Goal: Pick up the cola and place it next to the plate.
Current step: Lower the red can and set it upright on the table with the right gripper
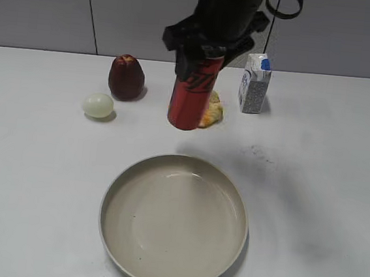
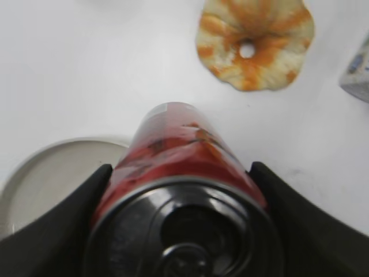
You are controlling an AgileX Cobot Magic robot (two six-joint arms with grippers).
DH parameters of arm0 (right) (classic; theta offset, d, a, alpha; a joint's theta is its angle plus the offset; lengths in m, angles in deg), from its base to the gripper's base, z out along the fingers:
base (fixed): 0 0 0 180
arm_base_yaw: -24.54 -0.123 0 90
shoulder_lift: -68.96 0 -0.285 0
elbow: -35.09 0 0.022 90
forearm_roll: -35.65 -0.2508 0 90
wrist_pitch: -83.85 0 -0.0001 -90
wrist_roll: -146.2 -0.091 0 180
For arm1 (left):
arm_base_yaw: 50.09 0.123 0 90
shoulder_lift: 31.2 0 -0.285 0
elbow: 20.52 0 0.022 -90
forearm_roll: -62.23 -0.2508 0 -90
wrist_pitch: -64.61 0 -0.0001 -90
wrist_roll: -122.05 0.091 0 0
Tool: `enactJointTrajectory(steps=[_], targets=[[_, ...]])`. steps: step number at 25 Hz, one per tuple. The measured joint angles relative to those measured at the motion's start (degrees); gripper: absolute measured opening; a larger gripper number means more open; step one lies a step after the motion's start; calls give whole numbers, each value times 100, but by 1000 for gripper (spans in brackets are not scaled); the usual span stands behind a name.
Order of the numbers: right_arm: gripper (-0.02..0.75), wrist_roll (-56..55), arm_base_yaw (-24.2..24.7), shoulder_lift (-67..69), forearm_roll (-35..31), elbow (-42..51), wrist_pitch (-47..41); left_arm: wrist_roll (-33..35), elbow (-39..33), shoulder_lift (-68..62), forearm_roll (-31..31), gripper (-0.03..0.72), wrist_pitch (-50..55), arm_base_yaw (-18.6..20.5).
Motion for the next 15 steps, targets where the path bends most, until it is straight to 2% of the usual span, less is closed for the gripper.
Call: enactJointTrajectory(steps=[15], targets=[[510,0,-147,777,211,0,172,0,0,0,0,228,0,0]])
